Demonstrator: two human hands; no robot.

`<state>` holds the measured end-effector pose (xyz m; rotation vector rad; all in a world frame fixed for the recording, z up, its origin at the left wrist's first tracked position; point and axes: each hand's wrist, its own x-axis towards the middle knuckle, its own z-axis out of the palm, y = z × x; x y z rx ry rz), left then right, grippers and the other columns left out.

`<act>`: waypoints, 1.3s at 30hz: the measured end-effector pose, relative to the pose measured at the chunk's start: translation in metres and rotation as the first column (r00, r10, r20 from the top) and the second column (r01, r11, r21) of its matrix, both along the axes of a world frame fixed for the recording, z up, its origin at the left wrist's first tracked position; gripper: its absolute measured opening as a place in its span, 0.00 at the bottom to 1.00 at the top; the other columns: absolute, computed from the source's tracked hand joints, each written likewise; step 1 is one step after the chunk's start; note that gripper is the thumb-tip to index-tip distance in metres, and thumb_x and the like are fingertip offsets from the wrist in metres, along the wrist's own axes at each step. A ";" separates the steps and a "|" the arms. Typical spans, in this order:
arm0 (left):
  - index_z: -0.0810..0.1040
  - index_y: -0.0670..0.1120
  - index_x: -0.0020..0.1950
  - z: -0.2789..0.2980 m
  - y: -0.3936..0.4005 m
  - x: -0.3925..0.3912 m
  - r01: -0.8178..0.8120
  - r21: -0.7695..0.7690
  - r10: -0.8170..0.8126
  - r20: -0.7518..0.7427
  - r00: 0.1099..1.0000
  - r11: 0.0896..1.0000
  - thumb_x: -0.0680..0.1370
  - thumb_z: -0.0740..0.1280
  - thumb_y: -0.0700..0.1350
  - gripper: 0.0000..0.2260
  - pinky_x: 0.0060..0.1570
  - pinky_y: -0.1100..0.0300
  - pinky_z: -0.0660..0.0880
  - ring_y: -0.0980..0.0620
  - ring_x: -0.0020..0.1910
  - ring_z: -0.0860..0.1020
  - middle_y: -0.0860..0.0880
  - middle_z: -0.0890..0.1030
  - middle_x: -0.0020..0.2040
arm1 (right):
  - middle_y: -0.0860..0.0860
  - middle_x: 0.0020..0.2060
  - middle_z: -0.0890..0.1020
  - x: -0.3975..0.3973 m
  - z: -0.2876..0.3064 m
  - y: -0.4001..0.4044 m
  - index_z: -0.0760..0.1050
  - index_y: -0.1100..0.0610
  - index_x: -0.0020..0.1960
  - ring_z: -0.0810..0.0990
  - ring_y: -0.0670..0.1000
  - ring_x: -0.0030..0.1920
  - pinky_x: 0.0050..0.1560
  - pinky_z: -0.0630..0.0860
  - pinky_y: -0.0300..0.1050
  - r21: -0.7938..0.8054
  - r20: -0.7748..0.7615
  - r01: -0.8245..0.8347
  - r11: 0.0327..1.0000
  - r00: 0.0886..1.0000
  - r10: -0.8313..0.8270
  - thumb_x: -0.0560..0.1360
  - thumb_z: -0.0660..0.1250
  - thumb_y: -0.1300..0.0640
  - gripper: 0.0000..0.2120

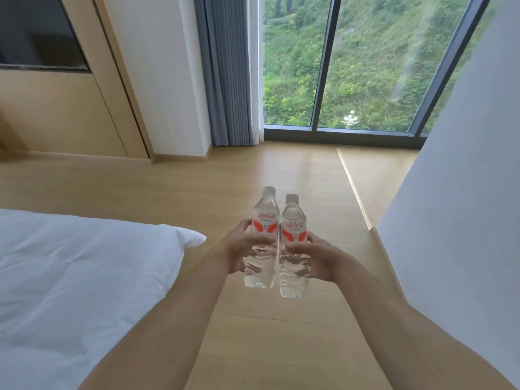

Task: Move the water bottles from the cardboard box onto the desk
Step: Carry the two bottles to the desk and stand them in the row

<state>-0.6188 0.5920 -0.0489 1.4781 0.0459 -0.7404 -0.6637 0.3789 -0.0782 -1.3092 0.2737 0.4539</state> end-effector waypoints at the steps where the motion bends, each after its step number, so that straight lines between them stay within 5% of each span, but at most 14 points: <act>1: 0.74 0.54 0.63 0.000 0.001 0.009 -0.015 0.007 0.015 0.009 1.000 1.000 0.71 0.78 0.39 0.25 0.38 0.45 0.82 0.43 0.45 0.86 0.46 0.86 0.51 | 0.60 0.63 0.81 0.012 -0.003 -0.001 0.71 0.54 0.70 0.80 0.64 0.63 0.65 0.71 0.74 0.018 -0.003 -0.011 1.000 1.000 0.011 0.62 0.81 0.61 0.39; 4: 0.73 0.56 0.63 -0.002 0.007 0.038 -0.054 0.060 0.052 0.033 0.998 0.997 0.70 0.79 0.41 0.26 0.46 0.36 0.81 0.39 0.54 0.84 0.44 0.85 0.56 | 0.60 0.61 0.82 0.050 -0.006 0.000 0.72 0.53 0.69 0.81 0.63 0.61 0.63 0.73 0.72 0.003 -0.016 -0.054 0.999 0.998 0.054 0.61 0.82 0.61 0.39; 11: 0.72 0.54 0.64 -0.025 0.030 0.126 -0.156 0.033 0.156 -0.005 0.988 0.987 0.71 0.78 0.39 0.27 0.48 0.32 0.79 0.41 0.47 0.84 0.44 0.84 0.56 | 0.56 0.51 0.86 0.155 -0.014 0.006 0.75 0.53 0.65 0.86 0.58 0.52 0.45 0.82 0.57 -0.027 -0.056 -0.111 0.993 0.992 0.109 0.63 0.82 0.63 0.33; 19: 0.71 0.54 0.67 -0.028 0.055 0.292 -0.202 -0.001 0.202 -0.007 0.979 0.979 0.70 0.79 0.40 0.30 0.51 0.31 0.78 0.37 0.56 0.82 0.42 0.82 0.60 | 0.56 0.52 0.86 0.331 -0.004 0.038 0.77 0.55 0.64 0.85 0.59 0.52 0.49 0.82 0.58 -0.111 -0.065 -0.117 0.987 0.992 0.110 0.66 0.80 0.63 0.29; 25: 0.73 0.56 0.64 -0.013 0.083 0.414 -0.223 -0.009 0.223 0.020 0.975 0.975 0.67 0.80 0.44 0.29 0.51 0.33 0.78 0.40 0.52 0.84 0.45 0.84 0.56 | 0.55 0.50 0.87 0.458 0.019 0.078 0.79 0.57 0.59 0.85 0.58 0.53 0.51 0.81 0.58 -0.129 -0.036 -0.145 0.981 0.989 0.141 0.65 0.79 0.61 0.23; 29: 0.75 0.56 0.61 -0.009 0.098 0.477 -0.242 -0.024 0.242 0.036 0.970 0.970 0.67 0.80 0.44 0.26 0.51 0.32 0.78 0.39 0.54 0.84 0.44 0.84 0.56 | 0.59 0.57 0.84 0.527 0.024 0.094 0.77 0.58 0.64 0.82 0.62 0.60 0.58 0.79 0.61 -0.128 -0.010 -0.159 0.979 0.987 0.159 0.69 0.77 0.62 0.24; 39: 0.73 0.56 0.62 -0.016 0.128 0.621 -0.415 0.013 0.414 0.034 0.910 0.910 0.62 0.81 0.45 0.32 0.51 0.29 0.77 0.37 0.55 0.83 0.43 0.83 0.58 | 0.57 0.53 0.85 0.711 0.008 0.127 0.77 0.56 0.64 0.83 0.59 0.54 0.51 0.81 0.57 -0.132 -0.026 -0.281 0.951 0.960 0.280 0.71 0.77 0.63 0.23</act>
